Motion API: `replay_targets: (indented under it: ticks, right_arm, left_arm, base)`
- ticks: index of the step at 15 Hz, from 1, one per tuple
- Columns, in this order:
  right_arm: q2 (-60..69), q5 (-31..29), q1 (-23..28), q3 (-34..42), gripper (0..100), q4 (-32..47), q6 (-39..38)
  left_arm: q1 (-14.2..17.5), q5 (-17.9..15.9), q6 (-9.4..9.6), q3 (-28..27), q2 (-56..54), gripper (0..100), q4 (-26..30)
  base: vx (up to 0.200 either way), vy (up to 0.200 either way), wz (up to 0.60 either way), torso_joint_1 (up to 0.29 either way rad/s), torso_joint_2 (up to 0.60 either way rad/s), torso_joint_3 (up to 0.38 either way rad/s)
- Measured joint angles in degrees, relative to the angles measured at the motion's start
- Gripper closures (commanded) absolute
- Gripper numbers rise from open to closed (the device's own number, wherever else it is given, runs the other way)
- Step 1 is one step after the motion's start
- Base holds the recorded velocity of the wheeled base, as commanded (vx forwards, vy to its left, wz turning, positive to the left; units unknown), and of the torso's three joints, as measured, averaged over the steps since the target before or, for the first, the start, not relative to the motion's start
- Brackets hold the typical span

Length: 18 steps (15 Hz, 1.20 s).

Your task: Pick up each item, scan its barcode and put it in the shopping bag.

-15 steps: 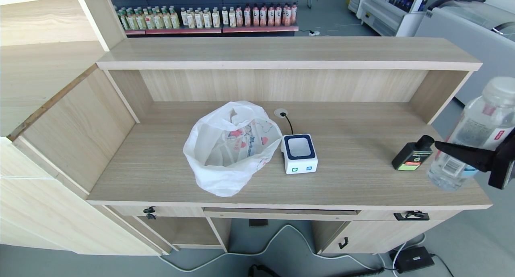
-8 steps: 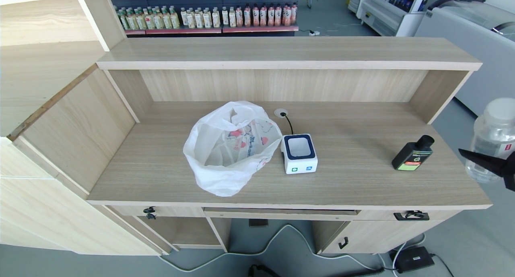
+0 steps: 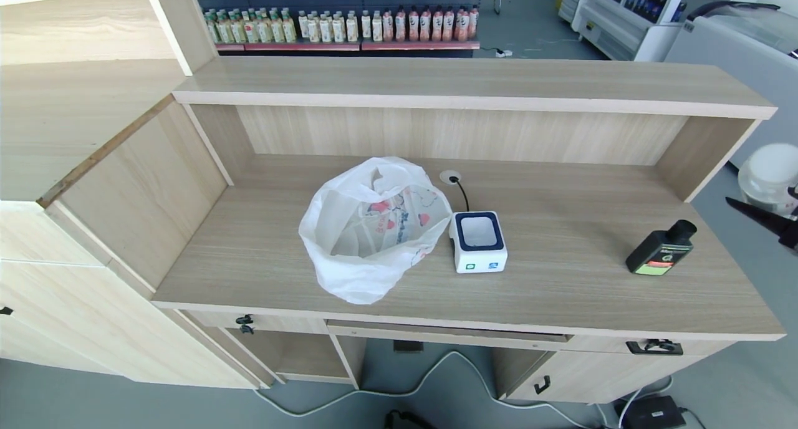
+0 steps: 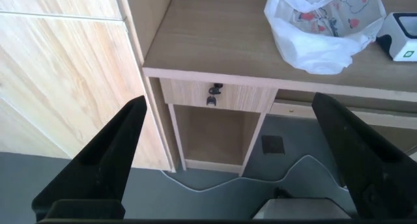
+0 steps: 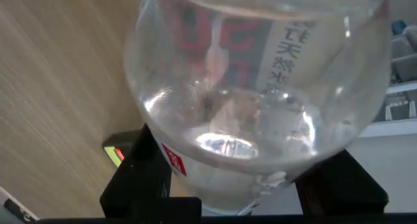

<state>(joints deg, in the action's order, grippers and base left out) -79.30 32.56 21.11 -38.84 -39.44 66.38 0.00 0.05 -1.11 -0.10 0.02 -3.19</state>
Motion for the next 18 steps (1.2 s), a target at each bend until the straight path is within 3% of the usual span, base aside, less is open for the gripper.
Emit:
replay_targets:
  ticks: [9,12,18]
  right_arm:
    - [-22.1,0.8,-15.7,2.2,100,-35.0,1.0]
    - [-26.9,2.3,-19.6,2.9,100,-37.6,0.8]
    - [-32.3,3.0,-21.8,3.8,100,-42.2,0.9]
  left_arm:
    - [0.0,0.0,0.0,0.0,0.0,0,0.0]
    - [0.0,0.0,-0.01,0.0,0.0,0,0.0]
    - [0.0,0.0,0.0,0.0,0.0,0,0.0]
  base:
    - [0.0,0.0,0.07,0.001,0.0,0.0]
    - [0.0,0.0,0.0,0.0,0.0,0.0]
    - [0.0,0.0,0.0,0.0,0.0,0.0]
